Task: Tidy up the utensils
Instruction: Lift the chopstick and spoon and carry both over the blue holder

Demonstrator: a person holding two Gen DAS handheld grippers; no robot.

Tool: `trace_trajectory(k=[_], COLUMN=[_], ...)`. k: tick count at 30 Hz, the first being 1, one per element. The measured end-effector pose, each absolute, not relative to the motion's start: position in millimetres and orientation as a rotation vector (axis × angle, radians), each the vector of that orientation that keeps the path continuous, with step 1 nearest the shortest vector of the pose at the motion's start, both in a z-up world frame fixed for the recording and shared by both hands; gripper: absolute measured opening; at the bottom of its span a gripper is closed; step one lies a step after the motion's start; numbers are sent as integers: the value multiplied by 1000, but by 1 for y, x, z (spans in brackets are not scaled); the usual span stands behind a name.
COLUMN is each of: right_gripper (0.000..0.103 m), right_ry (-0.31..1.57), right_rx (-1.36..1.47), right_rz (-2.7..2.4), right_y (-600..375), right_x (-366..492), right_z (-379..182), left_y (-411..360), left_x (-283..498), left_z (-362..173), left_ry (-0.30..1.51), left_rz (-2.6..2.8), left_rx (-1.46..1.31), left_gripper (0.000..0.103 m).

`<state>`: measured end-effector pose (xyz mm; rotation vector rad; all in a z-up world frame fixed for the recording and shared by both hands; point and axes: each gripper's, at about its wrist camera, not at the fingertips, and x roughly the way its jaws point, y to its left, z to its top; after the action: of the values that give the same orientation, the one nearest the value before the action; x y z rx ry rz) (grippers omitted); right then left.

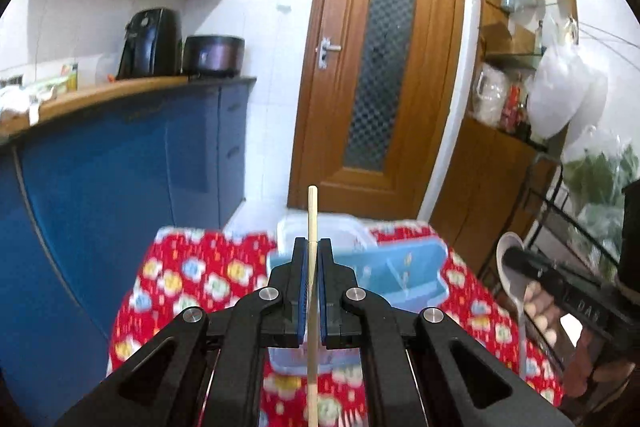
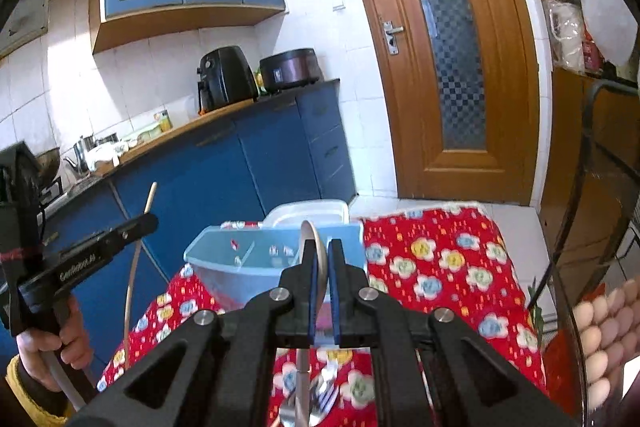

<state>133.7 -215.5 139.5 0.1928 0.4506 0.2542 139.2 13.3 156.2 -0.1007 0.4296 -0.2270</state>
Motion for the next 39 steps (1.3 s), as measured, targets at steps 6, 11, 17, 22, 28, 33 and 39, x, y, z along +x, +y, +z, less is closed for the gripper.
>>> trace_trajectory(k=[6, 11, 17, 22, 28, 33, 39], right_gripper=[7, 7, 7, 7, 7, 7, 7], right_ry=[413, 373, 330, 294, 246, 213, 202], right_rx=[193, 172, 177, 182, 177, 142, 115], right_rz=[252, 244, 241, 230, 221, 203, 206], right_y=[-213, -207, -206, -206, -203, -197, -192], right_x=[159, 176, 203, 224, 242, 247, 248], right_z=[153, 164, 169, 165, 147, 131, 122], left_y=[8, 8, 7, 5, 4, -3, -6], left_x=[175, 203, 238, 257, 265, 259, 254], left_z=[184, 201, 202, 185, 158, 149, 152], left_ry=[359, 300, 251, 239, 230, 200, 197], left_rz=[-212, -184, -140, -93, -45, -25, -44], left_rx=[-113, -134, -138, -139, -138, -94, -72], left_gripper=[4, 4, 4, 4, 4, 4, 4])
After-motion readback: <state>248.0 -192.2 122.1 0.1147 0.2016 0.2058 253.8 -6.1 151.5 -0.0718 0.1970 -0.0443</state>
